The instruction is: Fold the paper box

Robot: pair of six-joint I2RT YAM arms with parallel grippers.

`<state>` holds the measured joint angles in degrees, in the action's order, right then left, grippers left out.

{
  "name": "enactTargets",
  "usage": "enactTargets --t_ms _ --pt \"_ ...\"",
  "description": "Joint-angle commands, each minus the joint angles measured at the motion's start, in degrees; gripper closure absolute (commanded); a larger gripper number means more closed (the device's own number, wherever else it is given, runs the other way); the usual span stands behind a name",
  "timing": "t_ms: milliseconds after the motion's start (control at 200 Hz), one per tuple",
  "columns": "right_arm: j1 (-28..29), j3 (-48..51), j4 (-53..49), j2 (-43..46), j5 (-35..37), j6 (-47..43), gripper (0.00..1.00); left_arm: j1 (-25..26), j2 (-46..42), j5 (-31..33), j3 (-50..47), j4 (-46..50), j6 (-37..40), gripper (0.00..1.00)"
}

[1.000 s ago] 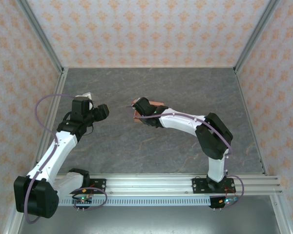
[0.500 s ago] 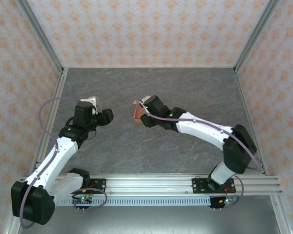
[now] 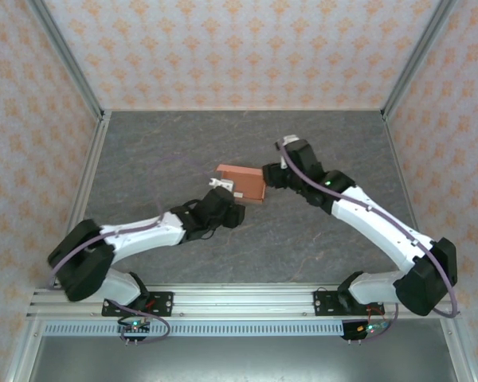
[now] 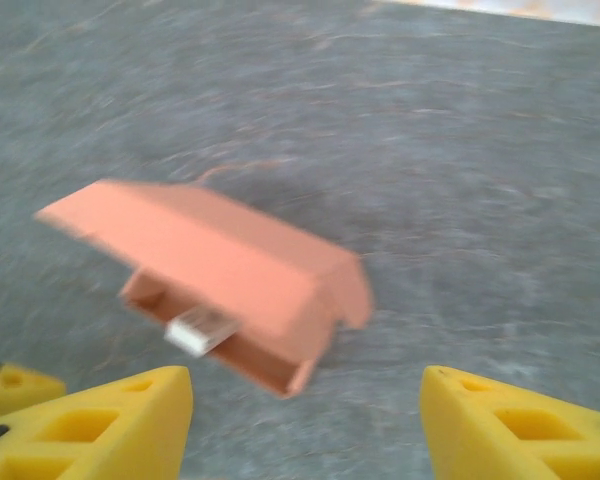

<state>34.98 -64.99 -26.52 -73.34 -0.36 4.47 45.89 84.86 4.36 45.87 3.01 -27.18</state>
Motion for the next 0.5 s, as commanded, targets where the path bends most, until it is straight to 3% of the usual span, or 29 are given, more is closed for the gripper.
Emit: enactTargets --t_ms 0,495 --pt "-2.9 1.5 -2.0 3.0 0.8 2.2 0.37 0.3 4.9 6.6 5.4 -3.0 -0.9 0.35" --pt "-3.9 5.3 -1.6 3.0 0.4 -0.3 0.37 0.3 17.4 14.8 15.4 1.2 0.7 0.39"
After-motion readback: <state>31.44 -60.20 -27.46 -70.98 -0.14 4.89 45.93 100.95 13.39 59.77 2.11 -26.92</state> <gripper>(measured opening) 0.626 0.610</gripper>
